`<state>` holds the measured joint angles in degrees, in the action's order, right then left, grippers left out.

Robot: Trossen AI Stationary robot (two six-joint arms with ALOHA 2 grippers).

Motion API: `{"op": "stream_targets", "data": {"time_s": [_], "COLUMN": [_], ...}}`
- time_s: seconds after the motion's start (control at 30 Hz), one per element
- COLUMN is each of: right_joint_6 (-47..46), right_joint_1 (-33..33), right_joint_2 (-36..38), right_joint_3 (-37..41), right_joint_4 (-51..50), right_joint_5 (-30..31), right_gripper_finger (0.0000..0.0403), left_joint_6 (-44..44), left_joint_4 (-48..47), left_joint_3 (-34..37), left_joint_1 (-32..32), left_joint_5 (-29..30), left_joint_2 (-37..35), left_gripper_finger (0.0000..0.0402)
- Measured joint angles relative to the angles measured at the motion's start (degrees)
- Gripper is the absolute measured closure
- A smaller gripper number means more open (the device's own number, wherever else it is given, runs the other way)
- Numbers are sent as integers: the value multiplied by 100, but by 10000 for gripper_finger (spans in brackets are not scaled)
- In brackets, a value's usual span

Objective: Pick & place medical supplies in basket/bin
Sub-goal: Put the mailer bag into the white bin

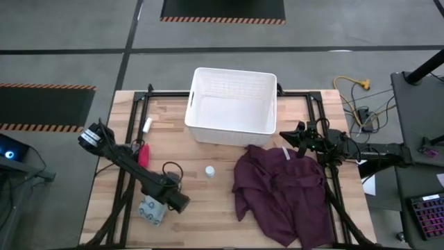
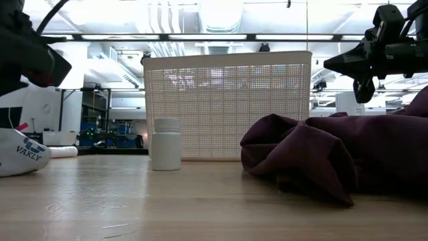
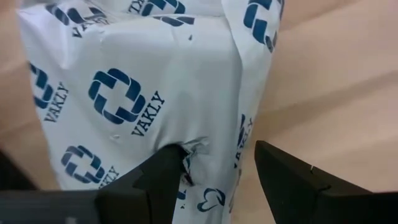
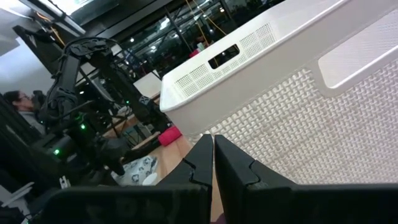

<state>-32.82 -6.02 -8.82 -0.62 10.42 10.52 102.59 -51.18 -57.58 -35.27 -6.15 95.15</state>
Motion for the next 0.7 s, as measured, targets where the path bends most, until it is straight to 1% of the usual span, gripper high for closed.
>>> {"op": "stream_targets", "data": {"time_s": [0.2, 0.27, 0.37, 0.53, 0.57, 0.7], "right_joint_6": [24, 26, 31, 46, 46, 46], "right_joint_1": [-1, -2, -2, -2, -2, -2], "right_joint_2": [0, 0, 0, 0, 0, 0], "right_joint_3": [0, 0, 0, 0, 0, 0], "right_joint_4": [-2, -2, 2, 4, 3, 4], "right_joint_5": [2, 2, 4, 4, 4, 7], "right_gripper_finger": [394, 394, 394, 394, 394, 394], "left_joint_6": [-112, -116, -149, -260, -358, -869], "left_joint_4": [686, 829, 856, 998, 1011, 995], "left_joint_3": [510, 652, 755, 811, 811, 808], "left_joint_1": [0, 0, 0, -8, -9, -6], "left_joint_5": [-12, -40, -60, -17, -14, -63], "left_joint_2": [-2, -12, -13, -12, -11, -26], "left_gripper_finger": [215, 225, 266, 376, 387, 398]}}
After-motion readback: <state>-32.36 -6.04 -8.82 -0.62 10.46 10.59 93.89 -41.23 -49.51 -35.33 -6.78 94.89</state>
